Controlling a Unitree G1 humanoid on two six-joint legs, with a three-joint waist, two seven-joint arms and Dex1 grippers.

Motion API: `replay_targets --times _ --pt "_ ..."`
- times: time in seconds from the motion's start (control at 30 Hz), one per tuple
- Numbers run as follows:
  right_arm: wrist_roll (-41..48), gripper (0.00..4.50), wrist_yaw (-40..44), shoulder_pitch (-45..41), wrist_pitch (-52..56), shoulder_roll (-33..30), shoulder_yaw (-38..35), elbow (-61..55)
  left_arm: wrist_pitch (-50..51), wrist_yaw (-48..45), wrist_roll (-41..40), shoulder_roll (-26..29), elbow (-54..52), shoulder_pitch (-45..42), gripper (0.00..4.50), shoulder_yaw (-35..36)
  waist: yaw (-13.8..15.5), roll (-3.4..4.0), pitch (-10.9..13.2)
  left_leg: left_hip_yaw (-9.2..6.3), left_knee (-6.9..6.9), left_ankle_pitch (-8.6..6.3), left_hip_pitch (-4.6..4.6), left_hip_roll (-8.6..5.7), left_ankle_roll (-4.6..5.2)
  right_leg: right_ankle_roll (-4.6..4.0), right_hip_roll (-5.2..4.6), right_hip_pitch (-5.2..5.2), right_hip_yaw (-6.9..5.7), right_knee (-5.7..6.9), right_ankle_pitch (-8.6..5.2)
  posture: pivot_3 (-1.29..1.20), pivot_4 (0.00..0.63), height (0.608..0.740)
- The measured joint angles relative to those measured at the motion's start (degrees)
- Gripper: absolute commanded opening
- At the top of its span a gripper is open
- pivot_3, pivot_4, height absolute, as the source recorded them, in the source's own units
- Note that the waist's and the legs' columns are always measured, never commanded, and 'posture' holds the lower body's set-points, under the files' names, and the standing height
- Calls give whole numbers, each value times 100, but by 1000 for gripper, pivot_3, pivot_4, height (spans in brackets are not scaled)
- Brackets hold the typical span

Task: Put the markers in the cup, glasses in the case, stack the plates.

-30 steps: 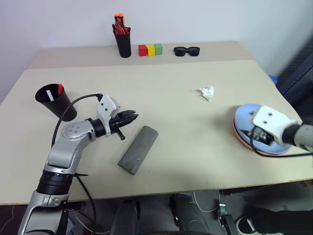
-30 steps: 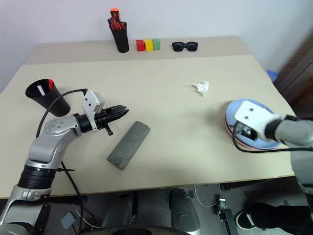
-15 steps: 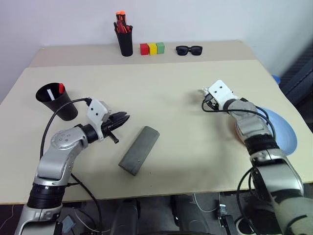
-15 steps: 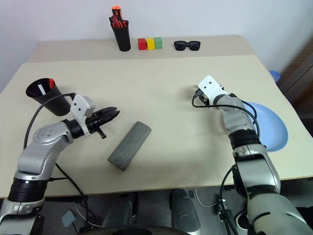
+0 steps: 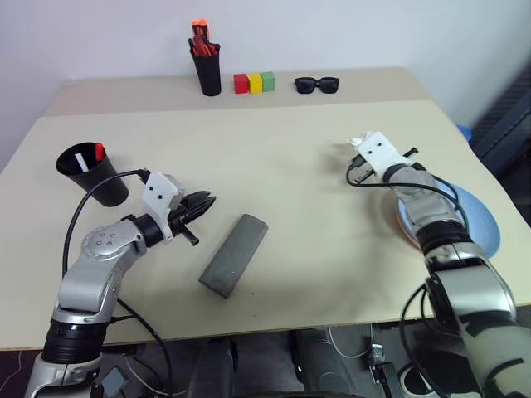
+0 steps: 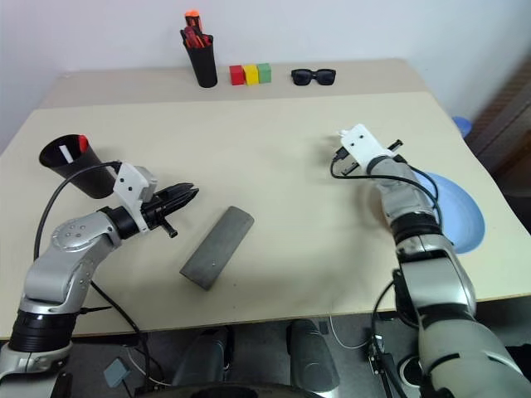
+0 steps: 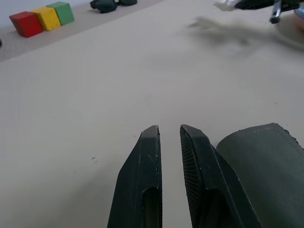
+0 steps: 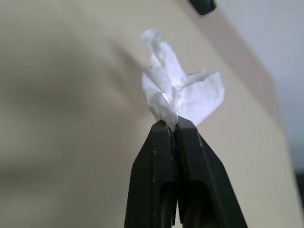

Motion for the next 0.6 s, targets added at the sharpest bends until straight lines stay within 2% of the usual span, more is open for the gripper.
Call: replay_targets --times 0.1,0.23,0.33,0.43,0.53,0.6 --pt "256 35 606 1043 624 -659 -401 -1715 -32 -42 9 -35 168 -149 632 -74 85 2 0 -1 1 -4 -3 -3 7 5 -2 0 0 -3 -3 0 150 740" --pt "741 35 1494 2549 1533 -1590 -1339 -3854 -146 -197 30 -70 544 -342 632 -197 88 6 -1 1 5 -10 1 -4 16 7 -3 4 0 -3 -7 0 150 740" --pt "994 908 2095 3610 2280 -2133 -2064 -4749 -258 -299 32 -115 729 -449 632 -253 51 4 -3 5 9 -10 8 -3 17 -15 -2 8 4 -4 -18 0 150 740" --pt "1109 2408 2420 4206 2732 -2285 -2395 -5075 -337 -363 32 -158 852 -488 632 -279 -1 3 -3 17 18 -11 13 -3 18 -17 -2 10 14 -4 -18 0 150 740" --pt "1128 3903 2415 4185 2707 -2284 -2393 -5182 -431 -347 66 -223 891 -488 632 -300 -49 3 -4 21 25 -11 13 -3 18 -10 -3 10 17 -3 -19 0 150 740" --pt "1147 3903 2357 3965 2518 -2249 -2316 -5148 -503 -250 102 -240 887 -429 632 -268 -74 3 -4 21 21 -11 13 -3 18 -11 -3 9 17 -3 -19 0 150 740"
